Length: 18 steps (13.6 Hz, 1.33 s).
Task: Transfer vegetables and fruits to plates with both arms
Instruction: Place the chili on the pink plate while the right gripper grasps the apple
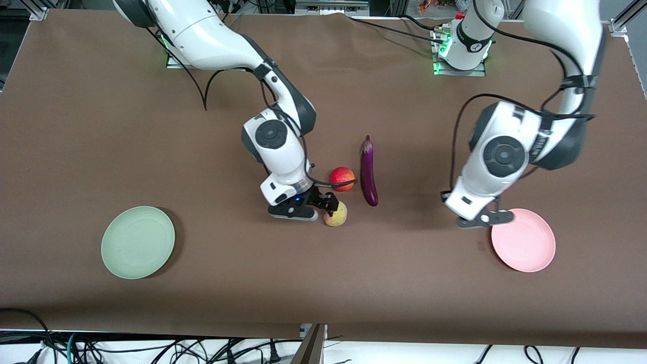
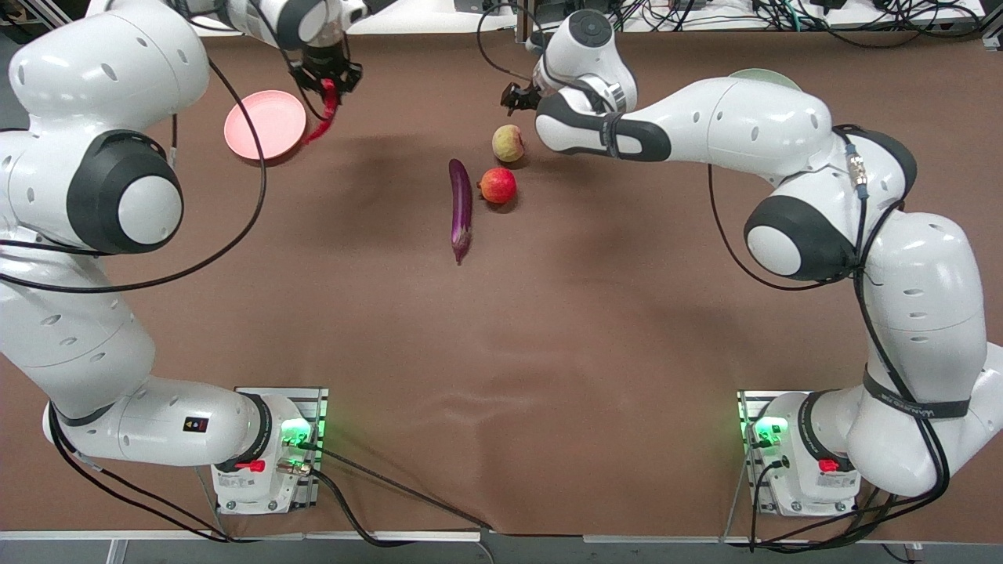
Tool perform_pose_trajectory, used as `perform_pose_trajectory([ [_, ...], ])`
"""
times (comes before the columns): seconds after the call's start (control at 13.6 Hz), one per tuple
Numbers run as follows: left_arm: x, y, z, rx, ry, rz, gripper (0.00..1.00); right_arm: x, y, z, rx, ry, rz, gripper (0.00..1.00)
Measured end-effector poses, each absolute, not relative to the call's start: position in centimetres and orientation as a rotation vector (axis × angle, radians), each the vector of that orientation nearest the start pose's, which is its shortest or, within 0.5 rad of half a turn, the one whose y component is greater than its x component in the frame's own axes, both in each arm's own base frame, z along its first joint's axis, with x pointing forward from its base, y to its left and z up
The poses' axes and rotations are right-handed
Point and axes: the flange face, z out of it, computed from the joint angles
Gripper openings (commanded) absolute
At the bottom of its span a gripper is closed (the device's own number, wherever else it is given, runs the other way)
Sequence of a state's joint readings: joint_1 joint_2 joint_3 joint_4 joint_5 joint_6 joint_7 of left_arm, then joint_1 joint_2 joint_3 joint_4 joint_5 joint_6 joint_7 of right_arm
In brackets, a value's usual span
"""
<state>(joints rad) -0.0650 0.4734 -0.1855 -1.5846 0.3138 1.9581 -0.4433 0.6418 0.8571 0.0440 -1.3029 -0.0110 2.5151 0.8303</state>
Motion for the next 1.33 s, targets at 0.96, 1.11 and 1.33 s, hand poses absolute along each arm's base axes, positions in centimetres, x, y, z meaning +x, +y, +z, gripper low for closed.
perform_pose_trajectory([
  [0.96, 74.1, 7.6, 22.2, -2.917, -0.153, -0.06, 0.49, 54.9, 54.0, 23.5, -2.924, 0.155, -0.231, 1.0],
  [1.11, 74.0, 8.8, 20.9, -2.913, -0.169, -0.062, 1.0, 54.3, 54.6, 23.4, -2.928, 0.138, -0.225, 1.0],
  [1.33, 73.9, 10.1, 20.1, -2.913, -0.19, -0.068, 1.0, 53.4, 55.2, 22.9, -2.94, 0.119, -0.209, 1.0],
])
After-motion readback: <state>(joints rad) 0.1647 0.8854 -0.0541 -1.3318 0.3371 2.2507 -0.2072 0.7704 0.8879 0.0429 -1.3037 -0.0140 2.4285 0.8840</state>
